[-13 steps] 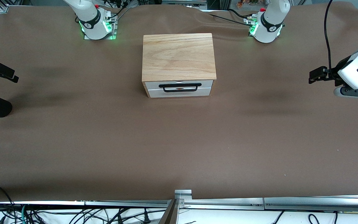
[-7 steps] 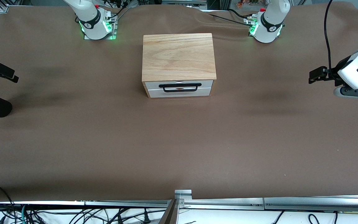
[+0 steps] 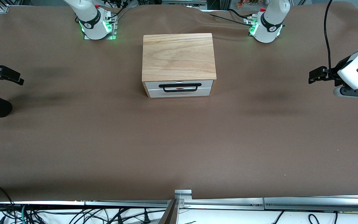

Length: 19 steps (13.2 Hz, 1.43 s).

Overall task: Pull top drawer with both arms simultaneously
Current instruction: 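Move both grippers toward the black drawer handle from either end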

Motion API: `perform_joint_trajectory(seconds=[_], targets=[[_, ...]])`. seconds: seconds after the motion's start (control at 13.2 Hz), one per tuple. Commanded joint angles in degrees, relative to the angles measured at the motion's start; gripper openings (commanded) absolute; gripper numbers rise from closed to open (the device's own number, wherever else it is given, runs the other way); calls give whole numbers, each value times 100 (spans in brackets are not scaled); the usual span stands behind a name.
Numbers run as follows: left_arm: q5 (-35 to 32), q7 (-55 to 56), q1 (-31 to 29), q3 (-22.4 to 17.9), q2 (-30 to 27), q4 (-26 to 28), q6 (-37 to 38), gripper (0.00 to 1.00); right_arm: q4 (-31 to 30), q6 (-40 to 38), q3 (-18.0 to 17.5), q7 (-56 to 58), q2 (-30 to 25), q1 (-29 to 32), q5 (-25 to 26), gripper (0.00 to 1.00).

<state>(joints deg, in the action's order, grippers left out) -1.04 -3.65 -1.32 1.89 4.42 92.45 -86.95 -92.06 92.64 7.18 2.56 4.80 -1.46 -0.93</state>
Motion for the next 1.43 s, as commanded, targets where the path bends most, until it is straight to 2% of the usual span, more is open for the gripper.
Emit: perform_joint_trajectory(seconds=[0.0, 0.23, 0.53, 0.83, 1.06, 1.13, 1.36], targets=[[147, -31, 44, -39, 59, -113, 117, 100, 109, -97, -24, -80, 284, -302, 50, 100], [148, 4, 44, -39, 103, -96, 91, 100, 118, -88, -33, -89, 346, -539, -213, 100], [261, 83, 44, -39, 305, 97, -189, 100, 109, -105, -33, -45, 574, -680, -1134, 100], [717, 128, 36, -30, 384, 1000, -1392, 100, 109, -97, -33, 111, 1065, -672, -3207, 100], [1306, 58, 27, -13, 533, 1477, -1869, 100, 57, -105, -15, 1636, 1837, -532, -4832, 100], [1569, 40, 18, 22, 612, 1547, -1878, 100, 48, -131, -15, 1999, 2014, -522, -5168, 100], [3052, -196, -17, 285, 875, 1846, -1948, 100, -14, -202, -59, 2064, 2261, -662, -5749, 100]])
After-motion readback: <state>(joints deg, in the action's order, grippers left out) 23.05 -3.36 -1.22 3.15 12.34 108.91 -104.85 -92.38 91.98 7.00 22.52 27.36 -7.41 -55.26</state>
